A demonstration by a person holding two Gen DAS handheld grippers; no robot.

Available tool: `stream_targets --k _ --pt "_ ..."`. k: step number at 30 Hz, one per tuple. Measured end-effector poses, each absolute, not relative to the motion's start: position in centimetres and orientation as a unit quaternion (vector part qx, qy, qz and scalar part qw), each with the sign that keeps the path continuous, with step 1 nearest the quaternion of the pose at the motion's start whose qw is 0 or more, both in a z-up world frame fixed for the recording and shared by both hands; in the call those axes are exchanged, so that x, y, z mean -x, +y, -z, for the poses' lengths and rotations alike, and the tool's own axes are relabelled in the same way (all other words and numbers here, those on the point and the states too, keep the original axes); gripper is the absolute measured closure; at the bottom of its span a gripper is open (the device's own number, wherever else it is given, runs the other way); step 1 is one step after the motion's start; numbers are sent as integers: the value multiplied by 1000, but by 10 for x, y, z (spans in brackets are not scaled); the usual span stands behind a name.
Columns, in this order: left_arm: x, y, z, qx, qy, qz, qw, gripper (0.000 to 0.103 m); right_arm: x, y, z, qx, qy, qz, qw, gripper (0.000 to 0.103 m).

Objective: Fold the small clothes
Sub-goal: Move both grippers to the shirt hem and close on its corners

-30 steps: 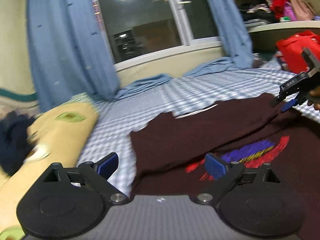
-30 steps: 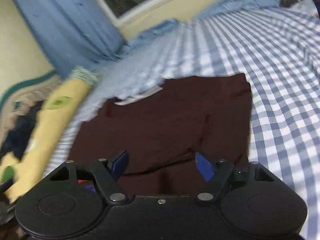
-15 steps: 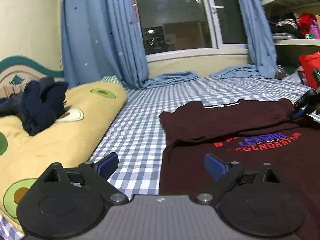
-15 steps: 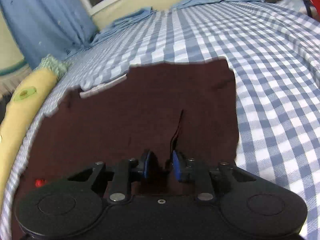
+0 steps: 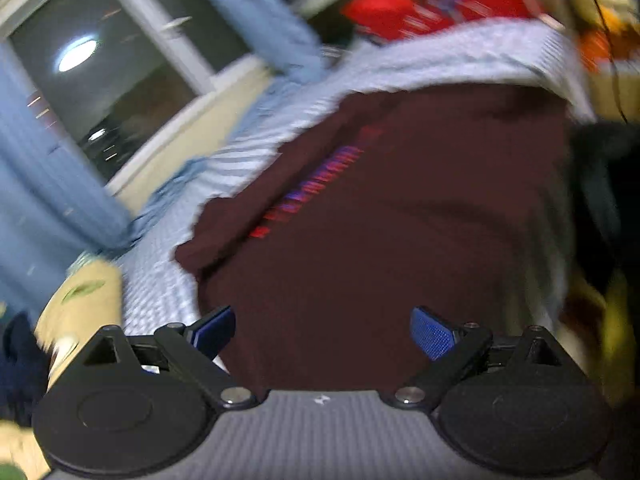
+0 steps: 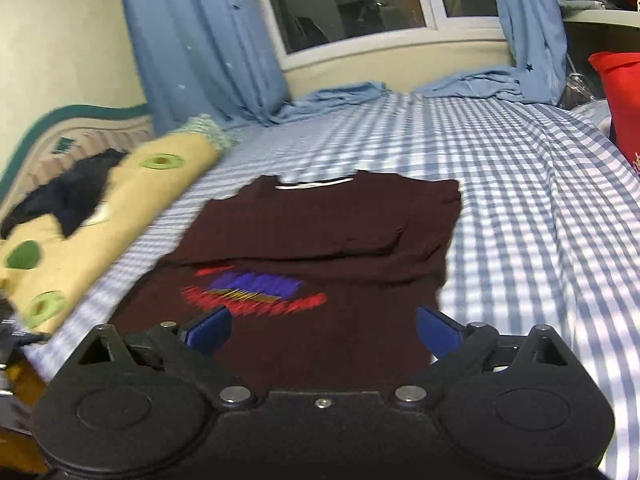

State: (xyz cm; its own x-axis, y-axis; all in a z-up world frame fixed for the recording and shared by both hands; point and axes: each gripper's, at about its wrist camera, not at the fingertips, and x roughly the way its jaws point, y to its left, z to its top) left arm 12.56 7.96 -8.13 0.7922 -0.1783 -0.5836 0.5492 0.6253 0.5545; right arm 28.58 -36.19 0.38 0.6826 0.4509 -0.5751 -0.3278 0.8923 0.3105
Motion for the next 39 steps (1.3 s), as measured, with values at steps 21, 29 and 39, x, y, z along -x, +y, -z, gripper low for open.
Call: stream_targets --k 21,29,39 --pt "-106 53 167 -546 106 71 828 6 -207 -328 -35 -134 304 -242 912 2" --pt "-116 45 163 -542 154 143 814 89 -212 -316 -30 -127 312 -255 906 2" --pt "-173 53 43 -370 162 167 900 94 -178 -319 -15 3 289 -192 938 2"
